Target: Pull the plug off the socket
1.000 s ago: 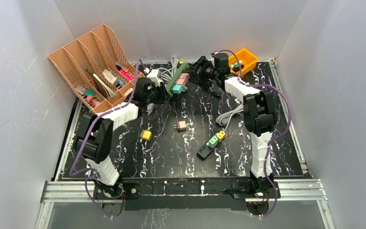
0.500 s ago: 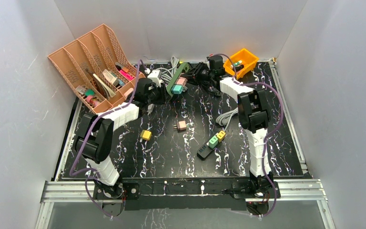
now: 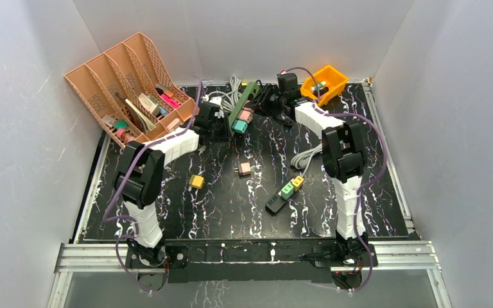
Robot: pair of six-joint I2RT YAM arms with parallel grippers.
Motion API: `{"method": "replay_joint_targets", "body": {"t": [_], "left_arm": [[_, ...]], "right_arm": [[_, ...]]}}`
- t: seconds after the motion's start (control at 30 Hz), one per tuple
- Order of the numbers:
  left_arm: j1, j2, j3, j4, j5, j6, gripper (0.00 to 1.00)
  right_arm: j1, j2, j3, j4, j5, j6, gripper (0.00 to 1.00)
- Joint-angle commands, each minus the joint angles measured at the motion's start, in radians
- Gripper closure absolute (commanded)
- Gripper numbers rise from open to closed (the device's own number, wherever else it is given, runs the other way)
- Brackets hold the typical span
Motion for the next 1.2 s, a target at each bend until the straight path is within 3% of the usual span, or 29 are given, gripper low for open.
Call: {"method": "replay_joint_targets", "body": {"t": [0.0,0.13,0.37,0.53,0.6,0.7,0.73,0.8,0.83,0.9,1.0,1.17], "left_arm": [[0.028,0.025,0.100,-0.090,-0.294,-0.071,1.00],[0.029,0.040,0.113,-0.114,-0.326,-0.086,1.00],[0.038,0.064,0.161,-0.134,-0.295,-0.137,1.00],[0.038,0.071,0.181,-0.115,-0.230,-0.162,1.00],[0.038,0.051,0.145,-0.039,-0.127,-0.126,1.00],[0.038,0.011,0.074,0.131,0.133,-0.032,1.00],[0.038,0.014,0.075,0.132,0.211,-0.011,0.95],[0.038,0.029,0.097,0.096,0.314,0.021,0.65],[0.038,0.035,0.101,0.087,0.343,0.033,0.56],[0.038,0.025,0.087,0.099,0.371,0.046,0.39],[0.042,-0.001,0.050,0.145,0.355,0.040,0.05],[0.100,0.013,0.094,0.187,0.398,-0.035,0.02]], "right_arm": [[-0.010,-0.141,-0.088,0.038,-0.129,-0.062,1.00],[-0.032,-0.184,-0.137,0.046,-0.136,-0.068,1.00],[0.037,-0.268,-0.098,-0.187,0.190,-0.276,1.00],[0.037,-0.290,-0.191,-0.085,0.119,-0.244,1.00],[0.037,-0.275,-0.193,-0.079,0.110,-0.240,1.00],[0.036,-0.263,-0.185,-0.052,0.103,-0.237,1.00],[0.033,-0.259,-0.180,-0.040,0.092,-0.235,1.00],[0.028,-0.257,-0.175,-0.010,0.073,-0.220,1.00],[0.022,-0.256,-0.172,0.011,0.061,-0.212,1.00],[0.011,-0.256,-0.163,0.049,0.031,-0.193,1.00],[0.000,-0.253,-0.145,0.112,-0.039,-0.197,1.00],[-0.001,-0.270,-0.136,0.129,-0.138,-0.284,1.00]]}}
